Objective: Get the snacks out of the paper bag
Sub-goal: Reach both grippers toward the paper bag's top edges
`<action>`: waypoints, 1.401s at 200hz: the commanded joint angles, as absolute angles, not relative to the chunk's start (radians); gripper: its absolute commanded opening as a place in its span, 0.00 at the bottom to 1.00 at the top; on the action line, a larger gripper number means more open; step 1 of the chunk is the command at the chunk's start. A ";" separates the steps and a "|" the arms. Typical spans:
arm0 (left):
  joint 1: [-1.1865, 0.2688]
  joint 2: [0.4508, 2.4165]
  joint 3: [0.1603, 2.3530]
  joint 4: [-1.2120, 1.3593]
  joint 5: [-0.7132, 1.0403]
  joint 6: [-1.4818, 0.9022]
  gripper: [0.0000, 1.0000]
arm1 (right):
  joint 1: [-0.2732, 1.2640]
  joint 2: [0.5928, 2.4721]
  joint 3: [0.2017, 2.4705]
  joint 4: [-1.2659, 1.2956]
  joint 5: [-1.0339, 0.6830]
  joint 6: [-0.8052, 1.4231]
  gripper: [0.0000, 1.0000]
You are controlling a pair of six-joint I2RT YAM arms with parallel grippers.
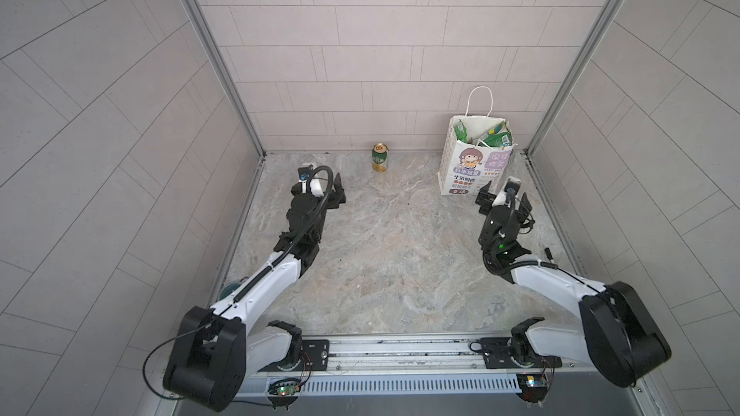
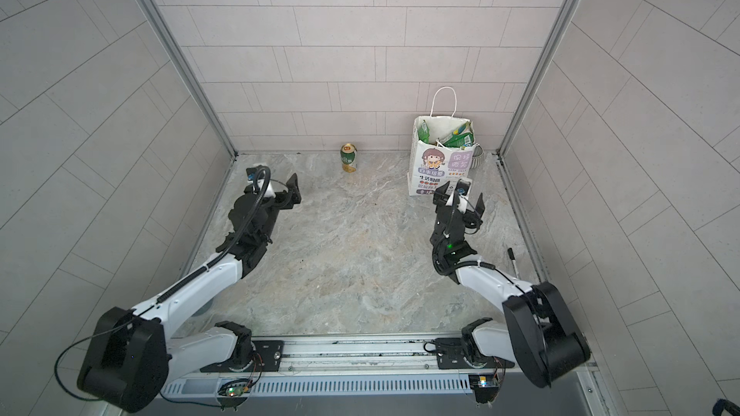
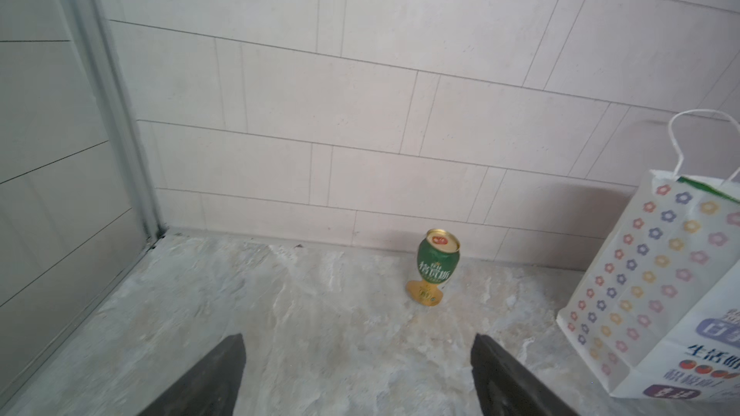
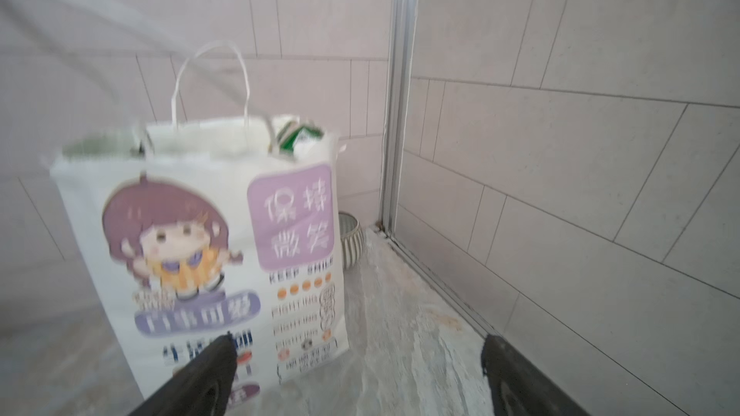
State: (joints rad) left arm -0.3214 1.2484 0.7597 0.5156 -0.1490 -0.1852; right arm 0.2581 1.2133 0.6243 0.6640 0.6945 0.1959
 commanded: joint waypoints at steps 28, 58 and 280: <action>-0.435 1.567 1.270 0.098 0.060 -0.235 0.80 | 0.079 1.306 1.148 -0.123 0.234 0.396 0.76; -0.500 1.739 1.527 -0.046 0.098 -0.207 0.73 | -0.091 1.396 1.363 -0.239 -0.062 0.413 0.58; -0.547 2.157 1.939 -0.094 0.255 -0.240 0.43 | -0.342 2.652 2.577 -0.229 -0.836 0.578 0.07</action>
